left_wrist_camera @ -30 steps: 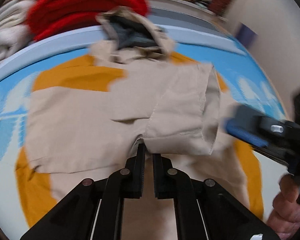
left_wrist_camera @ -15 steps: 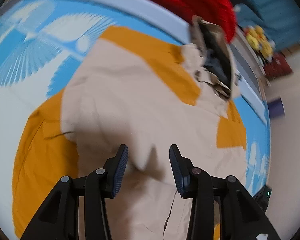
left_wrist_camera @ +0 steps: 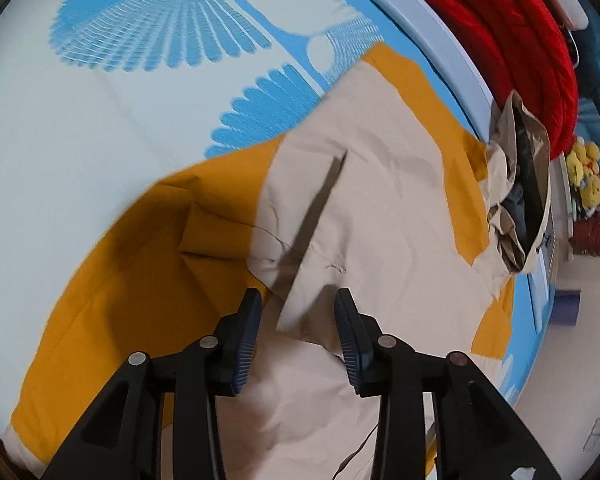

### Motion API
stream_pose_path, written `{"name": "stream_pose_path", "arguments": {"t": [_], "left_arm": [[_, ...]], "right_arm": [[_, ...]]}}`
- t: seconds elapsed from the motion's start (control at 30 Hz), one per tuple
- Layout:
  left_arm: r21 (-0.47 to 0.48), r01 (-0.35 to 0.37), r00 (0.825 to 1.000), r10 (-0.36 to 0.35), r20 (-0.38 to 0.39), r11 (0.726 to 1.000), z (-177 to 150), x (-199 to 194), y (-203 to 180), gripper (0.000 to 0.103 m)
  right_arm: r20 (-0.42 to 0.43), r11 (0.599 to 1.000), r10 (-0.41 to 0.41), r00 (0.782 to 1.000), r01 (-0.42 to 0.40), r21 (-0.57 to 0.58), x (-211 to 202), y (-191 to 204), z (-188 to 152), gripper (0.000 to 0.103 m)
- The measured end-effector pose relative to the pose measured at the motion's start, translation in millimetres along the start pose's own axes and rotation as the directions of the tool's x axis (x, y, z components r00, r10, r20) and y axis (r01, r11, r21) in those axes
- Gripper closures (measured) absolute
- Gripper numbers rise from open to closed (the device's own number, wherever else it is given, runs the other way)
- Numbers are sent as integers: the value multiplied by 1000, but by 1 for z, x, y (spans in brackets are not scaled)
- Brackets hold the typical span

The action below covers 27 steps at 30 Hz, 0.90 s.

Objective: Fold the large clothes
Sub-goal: 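Open the right tool and smooth the folded side with the left tool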

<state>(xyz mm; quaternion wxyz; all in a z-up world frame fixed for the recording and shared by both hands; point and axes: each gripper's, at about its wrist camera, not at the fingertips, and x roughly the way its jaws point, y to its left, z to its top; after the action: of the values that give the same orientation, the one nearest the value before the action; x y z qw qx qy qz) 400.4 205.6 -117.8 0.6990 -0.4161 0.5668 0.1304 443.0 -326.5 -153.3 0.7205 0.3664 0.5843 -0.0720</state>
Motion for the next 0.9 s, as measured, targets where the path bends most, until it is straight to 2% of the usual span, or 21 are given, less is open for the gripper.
{"name": "stream_pose_path", "arguments": {"t": [0.13, 0.2, 0.27, 0.37, 0.4, 0.47, 0.53, 0.57, 0.63, 0.67, 0.73, 0.8, 0.9], "left_arm": [[-9, 25, 999, -25, -47, 1000, -2, 16, 2, 74], [-11, 15, 999, -16, -37, 1000, -3, 16, 3, 91], [28, 33, 999, -32, -15, 999, -2, 9, -3, 100], [170, 43, 992, -62, 107, 984, -3, -19, -30, 101], [234, 39, 983, -80, 166, 971, -5, -33, -42, 101], [343, 18, 948, -125, 294, 939, -10, -61, -63, 101], [366, 2, 931, -136, 339, 930, -11, -70, -68, 99], [350, -8, 936, -117, 333, 937, -8, -67, -66, 92], [283, -43, 962, -37, 269, 958, 1, -47, -51, 92], [256, -71, 967, 4, 254, 964, 3, -40, -45, 92], [194, -135, 965, 84, 248, 972, 7, -33, -31, 93], [195, -128, 960, 72, 270, 973, 7, -38, -30, 93], [293, -117, 949, 20, 316, 949, -1, -44, -51, 91]], "right_arm": [[49, 998, -35, 998, 37, -43, -11, 10, -3, 86], [83, 994, -53, 995, 61, -90, -17, 21, -7, 77], [140, 985, -65, 988, 85, -147, -26, 34, -13, 71], [221, 963, -55, 974, 110, -247, -37, 55, -19, 69], [233, 957, -34, 972, 99, -274, -39, 61, -20, 69], [243, 945, 5, 970, 75, -319, -43, 69, -19, 67], [230, 944, 46, 972, 33, -329, -43, 70, -15, 67], [224, 947, 49, 973, 26, -321, -42, 68, -14, 67], [200, 954, 14, 980, 47, -298, -37, 65, -11, 67], [184, 954, -42, 982, 94, -285, -31, 62, -10, 67], [163, 947, -172, 971, 209, -244, -21, 51, -10, 67], [141, 948, -242, 960, 265, -175, -18, 38, -11, 67], [135, 954, -229, 964, 250, -166, -22, 39, -21, 67]]}}
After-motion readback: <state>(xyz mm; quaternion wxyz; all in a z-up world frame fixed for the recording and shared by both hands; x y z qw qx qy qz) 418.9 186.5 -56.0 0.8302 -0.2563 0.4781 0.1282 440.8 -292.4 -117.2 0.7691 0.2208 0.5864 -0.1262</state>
